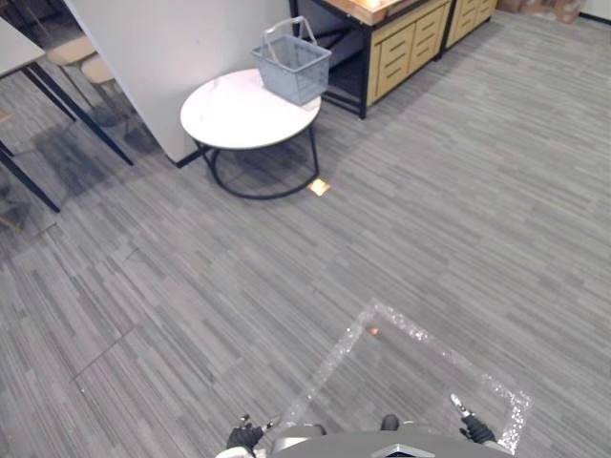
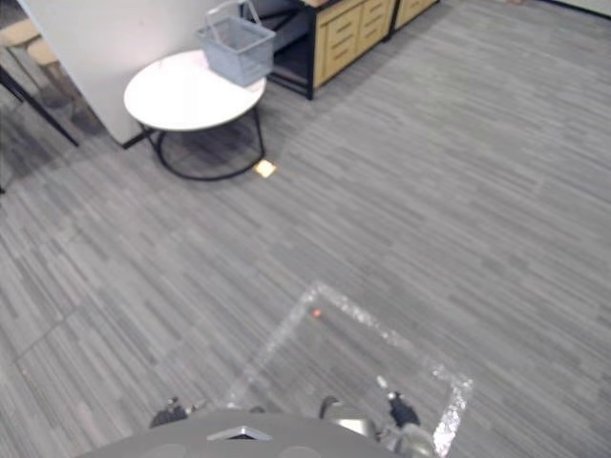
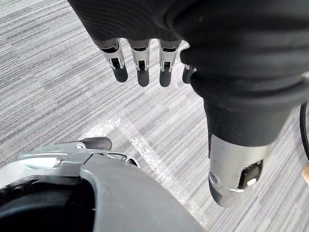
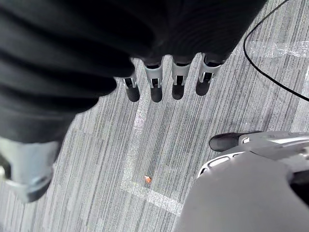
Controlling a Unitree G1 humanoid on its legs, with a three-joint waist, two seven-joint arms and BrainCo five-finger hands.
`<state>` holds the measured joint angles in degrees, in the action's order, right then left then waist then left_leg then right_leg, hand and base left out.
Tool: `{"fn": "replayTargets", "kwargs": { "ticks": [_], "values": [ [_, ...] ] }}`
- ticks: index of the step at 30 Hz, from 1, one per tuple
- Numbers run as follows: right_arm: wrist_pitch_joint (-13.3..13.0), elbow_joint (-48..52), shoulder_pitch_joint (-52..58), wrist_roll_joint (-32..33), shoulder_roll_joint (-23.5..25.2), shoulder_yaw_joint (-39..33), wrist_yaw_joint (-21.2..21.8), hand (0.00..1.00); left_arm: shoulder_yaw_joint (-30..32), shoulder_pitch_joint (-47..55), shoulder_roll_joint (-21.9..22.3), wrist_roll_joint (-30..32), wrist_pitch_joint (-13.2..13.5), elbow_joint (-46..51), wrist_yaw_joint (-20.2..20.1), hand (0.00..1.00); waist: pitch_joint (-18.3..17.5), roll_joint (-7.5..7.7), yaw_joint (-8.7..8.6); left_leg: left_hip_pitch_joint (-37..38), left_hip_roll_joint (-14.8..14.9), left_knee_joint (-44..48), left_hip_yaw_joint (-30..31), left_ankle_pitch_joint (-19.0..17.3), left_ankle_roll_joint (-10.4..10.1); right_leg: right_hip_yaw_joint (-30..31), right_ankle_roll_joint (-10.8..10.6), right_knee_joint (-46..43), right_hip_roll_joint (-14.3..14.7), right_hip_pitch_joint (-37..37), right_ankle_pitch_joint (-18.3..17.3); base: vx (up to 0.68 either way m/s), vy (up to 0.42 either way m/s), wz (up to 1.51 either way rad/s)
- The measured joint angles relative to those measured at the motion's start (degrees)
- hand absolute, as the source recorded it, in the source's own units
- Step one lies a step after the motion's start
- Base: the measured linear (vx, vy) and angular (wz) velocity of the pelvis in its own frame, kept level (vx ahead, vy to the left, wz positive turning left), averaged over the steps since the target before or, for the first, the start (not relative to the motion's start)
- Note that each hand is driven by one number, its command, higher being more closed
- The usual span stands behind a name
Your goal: Pick vegetable in the basket
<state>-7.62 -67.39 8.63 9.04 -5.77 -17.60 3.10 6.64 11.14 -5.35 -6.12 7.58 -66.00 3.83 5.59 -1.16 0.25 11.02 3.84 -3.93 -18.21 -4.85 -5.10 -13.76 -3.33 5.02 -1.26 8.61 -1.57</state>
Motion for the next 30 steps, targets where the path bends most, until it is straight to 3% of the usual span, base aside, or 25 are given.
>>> {"fn": "replayTargets", "kwargs": {
  "ticks": [12,14,17,18,20,21,22,23,24,25,27,29,30],
  "values": [
    [0.2,0.0,-0.7,0.0,0.5,-2.4,-1.0,0.00,-1.9,-1.5,-0.7,0.0,0.0,0.0,0.8,0.00,1.0,0.14,-0.34,-3.1,0.2,0.1,1.0,0.2,0.3,-1.2,0.0,-0.3,0.1,-2.8,-0.1,-0.01,-0.022,0.03],
    [0.2,0.0,-3.4,-0.1,0.6,-3.0,-1.2,0.00,-1.8,-3.0,-1.0,-0.1,0.0,0.0,1.5,0.00,3.0,-0.14,-0.35,-4.8,1.0,1.1,-0.2,0.2,0.3,-1.4,0.9,-8.2,-0.3,-8.0,-3.3,-0.01,-0.028,-0.23],
    [0.2,0.0,-5.2,-0.1,1.8,-3.9,-1.3,0.00,-1.1,-5.0,-2.0,-0.5,0.1,0.7,2.4,0.00,5.4,1.67,-0.88,-6.3,1.3,3.0,-0.2,-0.2,-0.3,-1.6,1.9,-13.8,-1.1,-11.4,-6.6,-0.01,-0.080,-0.01],
    [0.2,-0.1,-5.1,-0.2,2.3,-3.4,-1.4,0.00,0.9,-5.1,-2.3,-0.7,0.2,1.5,2.6,0.00,6.2,2.88,-0.77,-10.1,2.6,12.8,-0.3,-3.5,-1.8,-1.9,2.5,-15.4,-1.8,-11.4,-9.3,0.02,-0.128,0.12],
    [0.2,-0.5,-4.7,-0.3,1.8,-1.4,-1.4,0.00,2.6,-4.5,-2.1,-2.1,0.7,2.9,2.5,0.00,6.9,3.00,-0.68,-16.9,6.0,30.3,-0.3,-5.5,-1.3,-2.4,3.2,-15.4,-1.7,-9.6,-10.4,0.06,-0.152,0.12],
    [0.2,-0.6,-4.6,-0.3,0.6,0.7,-1.4,0.00,3.8,-4.0,-1.4,-2.9,0.8,3.6,2.5,0.00,7.8,1.77,-0.45,-22.2,9.7,43.9,0.4,-3.6,1.0,-2.8,3.9,-15.2,-0.6,-7.2,-11.0,0.17,-0.092,0.08],
    [0.2,-0.7,-4.3,-0.5,-0.7,2.5,-1.3,0.00,4.6,-3.4,-0.3,-4.3,1.1,3.8,2.5,0.00,9.1,1.52,0.02,-25.3,11.9,53.4,2.1,0.2,2.4,-2.9,4.4,-15.2,0.0,-4.2,-12.1,0.18,-0.019,0.07],
    [0.2,-0.8,-4.2,-1.0,-1.0,3.2,-1.4,0.00,4.7,-3.2,-0.1,-4.6,1.1,3.9,2.4,0.00,9.2,1.20,0.11,-26.3,11.8,56.4,3.3,0.7,2.4,-2.9,4.6,-15.3,0.0,-3.0,-12.7,0.27,0.009,0.09],
    [0.5,-1.0,-4.6,-2.3,-1.5,3.5,-1.5,0.00,4.9,-2.4,0.3,-5.0,1.1,3.9,2.0,0.00,9.4,0.91,0.21,-28.1,10.6,58.8,5.3,-1.4,1.7,-2.6,4.4,-15.2,-0.7,-1.1,-13.7,0.27,0.032,0.04],
    [0.8,-1.1,-6.1,-2.5,-2.3,3.5,-1.5,0.00,5.0,-2.2,0.5,-5.0,1.0,3.7,2.0,0.00,9.3,1.28,0.41,-30.6,8.8,57.0,6.2,-3.7,0.7,-2.1,4.3,-15.0,-1.6,-0.6,-14.1,0.28,0.045,-0.06],
    [0.9,-1.2,-8.6,-2.4,-2.7,3.5,-1.5,0.00,5.0,-2.2,0.6,-4.9,0.8,2.7,2.0,0.00,9.5,1.26,1.66,-33.5,6.8,48.6,6.2,-4.6,0.1,-1.0,3.8,-14.2,-3.1,-0.2,-14.2,0.30,0.091,-0.36],
    [0.8,-1.0,-11.1,-2.4,-2.9,4.6,-1.6,0.00,4.9,-1.7,0.7,-4.8,0.6,2.2,2.0,0.00,9.6,1.38,1.93,-34.7,5.3,33.9,6.3,-2.5,-0.3,-0.4,1.9,-11.9,-4.0,1.8,-14.0,0.38,0.129,-0.32],
    [0.5,-1.0,-12.0,-2.4,-2.8,4.9,-1.6,0.00,4.7,-1.4,0.7,-4.6,0.6,2.2,2.0,0.00,9.6,1.33,2.09,-34.4,4.9,24.0,6.4,0.6,-1.2,0.0,0.4,-10.2,-4.2,3.2,-13.9,0.47,0.206,-0.24]
  ]
}}
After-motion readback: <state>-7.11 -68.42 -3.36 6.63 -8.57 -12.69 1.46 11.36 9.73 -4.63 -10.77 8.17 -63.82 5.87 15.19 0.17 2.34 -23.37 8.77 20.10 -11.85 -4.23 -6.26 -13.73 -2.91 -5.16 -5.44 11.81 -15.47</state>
